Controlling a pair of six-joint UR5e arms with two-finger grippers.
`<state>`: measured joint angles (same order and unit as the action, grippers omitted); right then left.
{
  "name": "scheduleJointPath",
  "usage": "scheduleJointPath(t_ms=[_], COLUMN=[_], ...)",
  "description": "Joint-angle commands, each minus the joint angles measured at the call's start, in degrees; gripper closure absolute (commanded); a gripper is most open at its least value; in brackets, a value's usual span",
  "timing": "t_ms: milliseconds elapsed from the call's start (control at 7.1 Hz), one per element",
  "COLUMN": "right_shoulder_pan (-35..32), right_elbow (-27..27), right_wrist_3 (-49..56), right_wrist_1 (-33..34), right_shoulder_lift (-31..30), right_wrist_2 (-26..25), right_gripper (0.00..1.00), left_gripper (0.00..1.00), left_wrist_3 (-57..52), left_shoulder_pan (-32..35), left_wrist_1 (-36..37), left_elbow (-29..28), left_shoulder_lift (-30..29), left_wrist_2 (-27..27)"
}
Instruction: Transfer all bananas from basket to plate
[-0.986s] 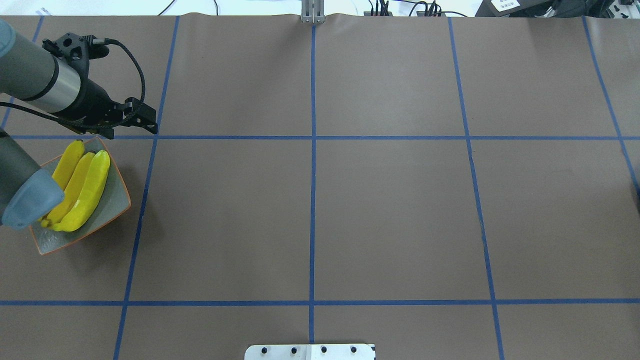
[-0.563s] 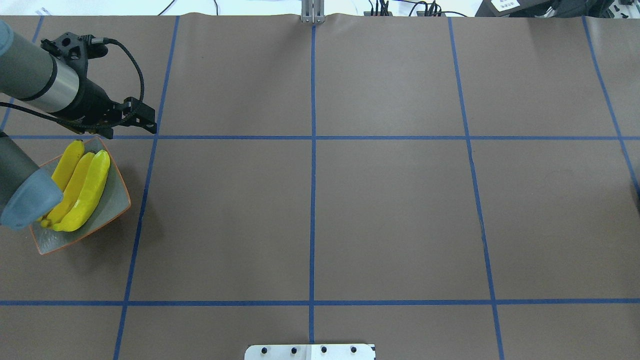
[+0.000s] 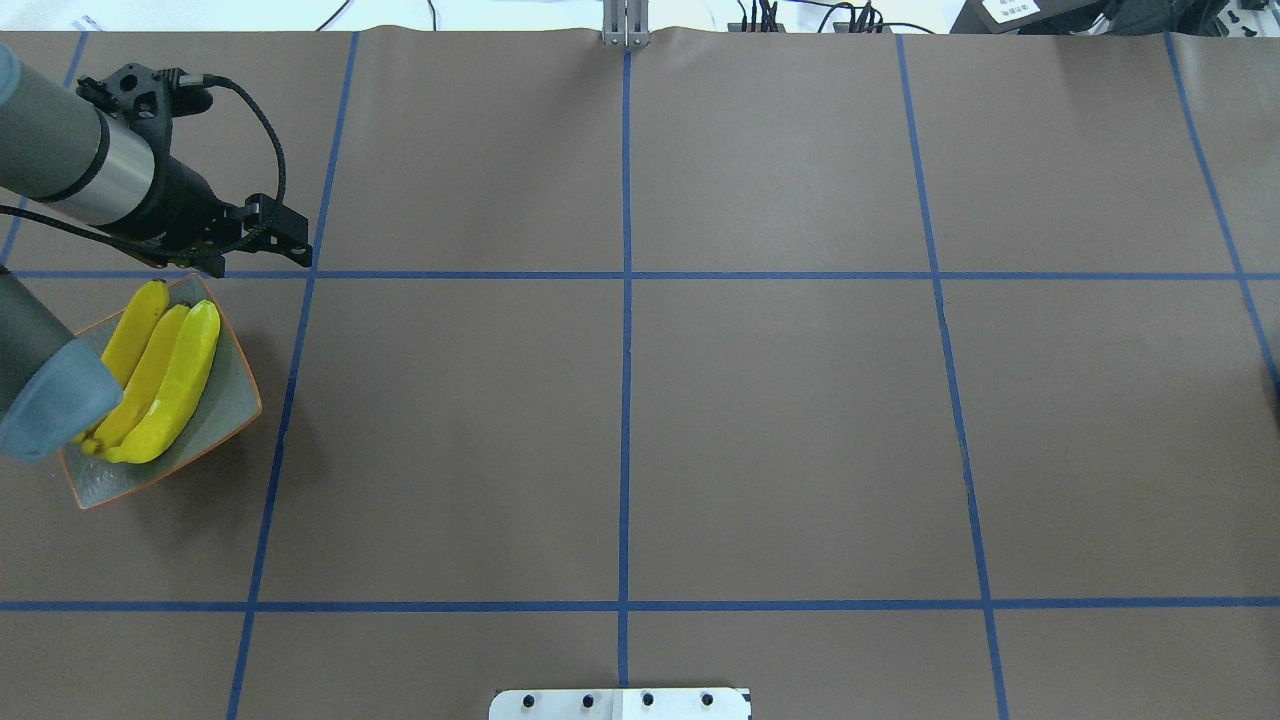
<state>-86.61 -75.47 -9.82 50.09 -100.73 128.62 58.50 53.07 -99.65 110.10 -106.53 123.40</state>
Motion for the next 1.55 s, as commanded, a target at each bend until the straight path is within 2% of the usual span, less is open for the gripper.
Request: scheduleJointPath(t_ms=[0, 141, 282, 422, 986, 1127, 1408], right_shoulder_pan=[0.21, 0.21, 0.21, 0.21, -3.47, -5.74, -10.31], right_elbow=[0.41, 0.58, 1.46, 1.72, -0.98, -3.09, -10.62], right_wrist_3=[0.59, 1.64, 3.91, 6.02, 10.60, 13.40, 22.26], right_wrist_1=[0.10, 0.10, 0.01, 0.10, 2.72, 6.04, 21.11], right_shoulder_lift=[0.00, -0.08, -0.08, 0.00, -0.17, -0.17, 0.87], right_wrist_2=[0.05, 0.14, 0.14, 0.40, 7.15, 7.26, 7.17], right_gripper=[0.24, 0.43, 0.74, 1.00, 1.00, 1.00, 1.00], left_gripper=[0.00, 0.00, 0.00, 0.00, 0.00, 0.00, 0.00], left_wrist_3=[0.03, 0.03, 0.03, 0.03, 0.12, 0.12, 0.12], left_shoulder_pan=[0.02, 0.02, -0.07, -0.07, -0.16, -0.16, -0.16], left_wrist_1=[0.07, 0.07, 0.07, 0.07, -0.02, -0.02, -0.02], left_elbow=[0.20, 0.20, 0.12, 0.12, 0.03, 0.03, 0.03], left_shoulder_lift=[0.09, 0.09, 0.09, 0.09, -0.08, -0.17, -0.35], left_wrist_2=[0.00, 0.00, 0.00, 0.00, -0.09, -0.09, 0.00])
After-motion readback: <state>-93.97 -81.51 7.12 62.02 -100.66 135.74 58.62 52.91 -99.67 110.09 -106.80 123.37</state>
